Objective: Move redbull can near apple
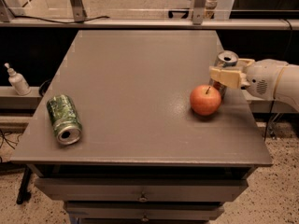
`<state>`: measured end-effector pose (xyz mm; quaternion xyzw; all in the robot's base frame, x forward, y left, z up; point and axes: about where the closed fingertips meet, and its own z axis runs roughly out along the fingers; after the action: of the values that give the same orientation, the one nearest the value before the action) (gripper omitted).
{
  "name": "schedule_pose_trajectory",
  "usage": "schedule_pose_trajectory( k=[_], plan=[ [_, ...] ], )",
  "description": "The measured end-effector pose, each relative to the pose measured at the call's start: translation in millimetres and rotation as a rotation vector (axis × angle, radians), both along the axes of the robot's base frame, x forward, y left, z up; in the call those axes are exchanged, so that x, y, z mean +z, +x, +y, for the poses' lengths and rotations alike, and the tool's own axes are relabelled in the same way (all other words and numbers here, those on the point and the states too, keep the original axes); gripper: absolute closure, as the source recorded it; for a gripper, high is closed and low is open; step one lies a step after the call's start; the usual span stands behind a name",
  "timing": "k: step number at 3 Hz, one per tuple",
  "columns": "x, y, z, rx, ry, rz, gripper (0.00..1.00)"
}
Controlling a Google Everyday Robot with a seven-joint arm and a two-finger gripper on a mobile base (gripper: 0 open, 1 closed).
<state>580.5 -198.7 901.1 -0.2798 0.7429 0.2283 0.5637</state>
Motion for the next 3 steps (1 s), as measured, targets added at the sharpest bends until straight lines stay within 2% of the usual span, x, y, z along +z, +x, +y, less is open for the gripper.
schedule_pose_trajectory(
  k=[1,2,3],
  plan=[
    [1,-3,3,0.015,0.003,0.003,0.15],
    [10,-14,1,0.024,0.005,-0.007,0.00],
    [28,-39,-10,0.023,0.006,-0.039,0.00]
  ],
)
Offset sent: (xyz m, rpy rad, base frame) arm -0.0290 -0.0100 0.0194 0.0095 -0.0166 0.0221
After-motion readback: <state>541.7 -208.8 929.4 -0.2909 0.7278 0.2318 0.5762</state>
